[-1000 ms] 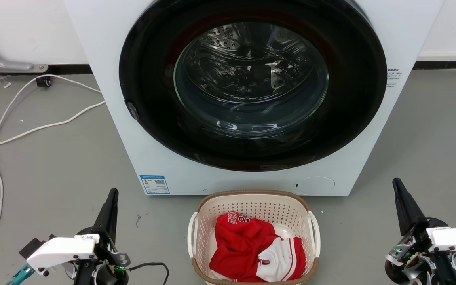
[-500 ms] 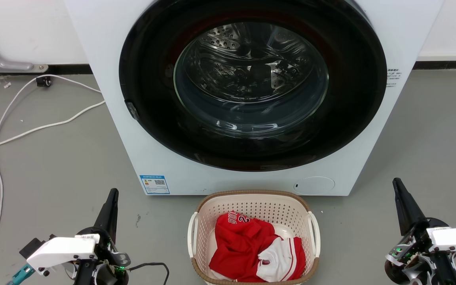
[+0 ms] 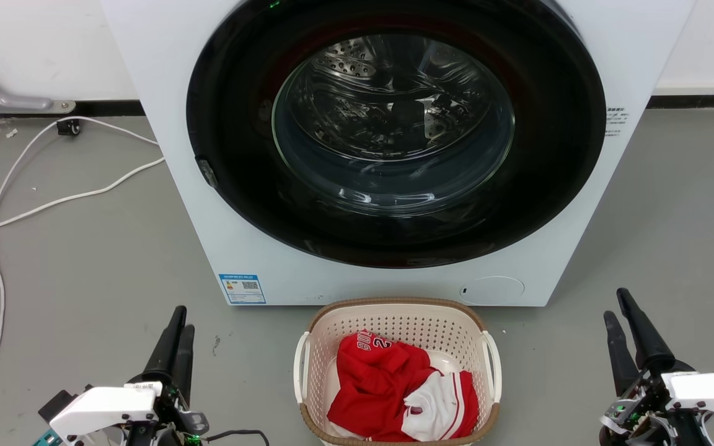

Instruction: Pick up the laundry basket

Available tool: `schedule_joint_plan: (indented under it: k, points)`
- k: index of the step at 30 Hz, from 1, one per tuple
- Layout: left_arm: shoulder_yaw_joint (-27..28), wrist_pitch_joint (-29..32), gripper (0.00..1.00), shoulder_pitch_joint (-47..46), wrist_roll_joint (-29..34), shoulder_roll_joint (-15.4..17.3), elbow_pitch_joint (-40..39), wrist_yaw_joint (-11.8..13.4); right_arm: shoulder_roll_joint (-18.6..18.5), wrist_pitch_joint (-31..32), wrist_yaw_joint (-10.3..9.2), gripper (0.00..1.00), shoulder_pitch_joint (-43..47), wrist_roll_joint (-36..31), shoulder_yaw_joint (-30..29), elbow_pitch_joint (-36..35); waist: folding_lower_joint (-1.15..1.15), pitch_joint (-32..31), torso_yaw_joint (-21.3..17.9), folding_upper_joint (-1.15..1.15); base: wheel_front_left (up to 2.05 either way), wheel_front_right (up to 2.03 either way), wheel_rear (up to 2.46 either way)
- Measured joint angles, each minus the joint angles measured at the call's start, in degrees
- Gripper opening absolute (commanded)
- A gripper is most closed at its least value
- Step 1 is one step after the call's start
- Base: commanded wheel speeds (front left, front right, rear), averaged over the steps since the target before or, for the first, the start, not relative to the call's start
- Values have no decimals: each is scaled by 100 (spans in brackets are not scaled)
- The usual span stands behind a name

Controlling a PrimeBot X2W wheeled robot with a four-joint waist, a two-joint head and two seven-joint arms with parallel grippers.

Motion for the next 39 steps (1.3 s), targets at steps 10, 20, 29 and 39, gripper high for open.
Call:
schedule_joint_plan:
  k: [10,20,29,39]
  points:
    - [-214,-278,100,23,156,-4,-176,0,4,-280,0,100,94,-189,118,-168,0,-5,-5,0,0,0,0]
    - [-319,-530,100,23,1369,-4,-476,-1,7,-527,0,100,167,-1503,115,-477,0,-19,-10,0,0,0,0]
    - [-397,-724,100,23,2672,-4,-672,13,10,-699,0,100,213,-2962,115,-702,0,-19,-14,0,0,0,0]
    - [-576,-920,100,24,4010,-2,-755,137,12,-726,0,100,265,-4347,165,-934,0,-24,-10,0,0,0,0]
